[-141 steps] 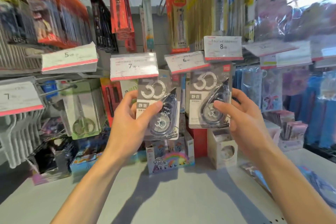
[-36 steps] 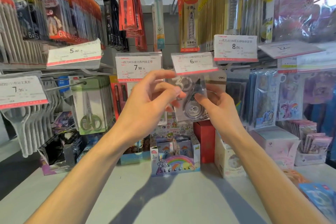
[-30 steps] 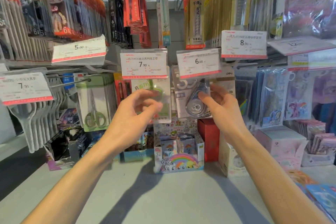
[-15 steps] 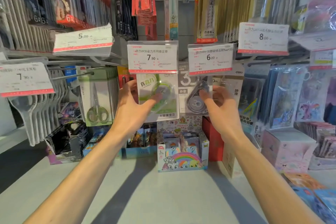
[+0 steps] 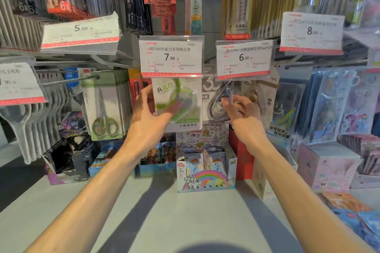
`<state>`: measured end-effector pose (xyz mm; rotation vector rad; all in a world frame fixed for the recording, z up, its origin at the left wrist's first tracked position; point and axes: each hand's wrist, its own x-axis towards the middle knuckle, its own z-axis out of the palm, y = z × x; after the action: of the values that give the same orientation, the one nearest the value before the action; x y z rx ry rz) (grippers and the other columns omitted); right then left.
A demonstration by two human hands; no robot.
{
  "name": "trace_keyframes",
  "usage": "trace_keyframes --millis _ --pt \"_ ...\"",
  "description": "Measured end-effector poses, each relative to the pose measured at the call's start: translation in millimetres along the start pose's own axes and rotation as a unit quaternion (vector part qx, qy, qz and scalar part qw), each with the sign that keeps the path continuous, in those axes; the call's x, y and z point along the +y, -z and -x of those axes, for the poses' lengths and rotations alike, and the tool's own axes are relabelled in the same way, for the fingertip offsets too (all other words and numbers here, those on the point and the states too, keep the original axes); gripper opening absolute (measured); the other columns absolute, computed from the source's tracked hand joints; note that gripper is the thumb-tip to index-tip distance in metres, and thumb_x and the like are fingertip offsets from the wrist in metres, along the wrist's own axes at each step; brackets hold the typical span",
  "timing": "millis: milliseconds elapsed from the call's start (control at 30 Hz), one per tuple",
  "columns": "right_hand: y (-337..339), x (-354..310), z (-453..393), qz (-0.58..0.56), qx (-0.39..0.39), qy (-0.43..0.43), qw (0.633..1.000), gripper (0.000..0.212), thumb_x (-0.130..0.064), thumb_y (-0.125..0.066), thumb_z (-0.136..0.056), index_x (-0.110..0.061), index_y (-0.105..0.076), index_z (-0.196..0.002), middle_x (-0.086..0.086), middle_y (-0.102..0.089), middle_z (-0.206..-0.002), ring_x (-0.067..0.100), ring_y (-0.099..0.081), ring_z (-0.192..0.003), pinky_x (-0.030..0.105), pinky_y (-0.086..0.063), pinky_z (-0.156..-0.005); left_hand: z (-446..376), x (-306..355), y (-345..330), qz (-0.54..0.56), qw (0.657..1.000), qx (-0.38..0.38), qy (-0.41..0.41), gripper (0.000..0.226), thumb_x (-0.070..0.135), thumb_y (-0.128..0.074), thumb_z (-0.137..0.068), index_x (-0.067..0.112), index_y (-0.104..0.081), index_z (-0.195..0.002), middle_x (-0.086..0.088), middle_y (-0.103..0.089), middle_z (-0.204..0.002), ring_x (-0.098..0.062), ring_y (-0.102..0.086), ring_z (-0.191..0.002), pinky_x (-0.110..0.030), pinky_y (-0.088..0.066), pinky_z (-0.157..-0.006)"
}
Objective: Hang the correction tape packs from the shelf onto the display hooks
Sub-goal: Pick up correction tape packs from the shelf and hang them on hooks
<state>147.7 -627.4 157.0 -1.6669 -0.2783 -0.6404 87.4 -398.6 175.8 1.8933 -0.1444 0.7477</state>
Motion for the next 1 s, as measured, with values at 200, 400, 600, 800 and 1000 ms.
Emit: trace_keyframes --millis 200,400,600,800,1000 --pt "13 -12 17 0.022 -0.027 -0.015 0.999 0.034 -0.053 -0.063 -0.097 -0.032 -0.059 -0.124 -0.028 -0.064 -0.091 -0.026 -0.060 -0.080 0.016 -0.050 -0.072 3 -5 6 -0.025 0.999 -0.027 0.000 0.079 0.067 -0.067 -0.085 0.045 -0.028 -0.150 0.011 -0.054 -0.136 -0.025 -0.066 -0.095 -0.038 -0.052 -0.085" --pt "41 -2 68 -0.022 -0.056 -0.068 0.996 0.026 -0.045 -0.068 -0.096 -0.036 -0.061 -0.119 -0.013 -0.079 -0.104 0.005 -0.073 -0.105 0.037 -0.057 -0.101 39 -24 24 0.034 0.999 -0.037 -0.001 0.068 0.052 -0.073 -0.090 0.028 -0.045 -0.147 0.022 -0.059 -0.129 0.015 -0.056 -0.115 -0.008 -0.043 -0.087" --pt "82 12 151 -0.073 -0.006 -0.121 0.990 0.009 -0.021 -0.067 -0.099 -0.020 -0.069 -0.108 0.005 -0.082 -0.093 0.024 -0.077 -0.090 0.036 -0.061 -0.081 113 -43 34 0.125 0.990 -0.013 0.057 0.017 0.024 -0.076 -0.092 0.025 -0.069 -0.107 0.009 -0.074 -0.105 -0.009 -0.071 -0.100 -0.034 -0.062 -0.086" --pt "135 34 214 -0.085 0.030 -0.150 0.985 0.006 -0.013 -0.064 -0.100 -0.015 -0.069 -0.097 -0.001 -0.076 -0.070 0.007 -0.070 -0.064 0.017 -0.057 -0.061 191 -36 6 0.206 0.975 -0.010 0.089 0.010 0.010 -0.071 -0.094 0.019 -0.070 -0.091 0.001 -0.076 -0.086 -0.013 -0.071 -0.074 -0.022 -0.056 -0.066" --pt "202 57 229 -0.108 0.044 -0.161 0.980 0.008 -0.009 -0.061 -0.101 -0.007 -0.068 -0.103 -0.004 -0.073 -0.065 0.006 -0.067 -0.059 0.015 -0.055 -0.059 245 -14 -67 0.236 0.963 -0.004 0.130 0.011 0.023 -0.070 -0.086 0.030 -0.076 -0.080 -0.001 -0.078 -0.082 -0.014 -0.073 -0.074 -0.019 -0.056 -0.066"
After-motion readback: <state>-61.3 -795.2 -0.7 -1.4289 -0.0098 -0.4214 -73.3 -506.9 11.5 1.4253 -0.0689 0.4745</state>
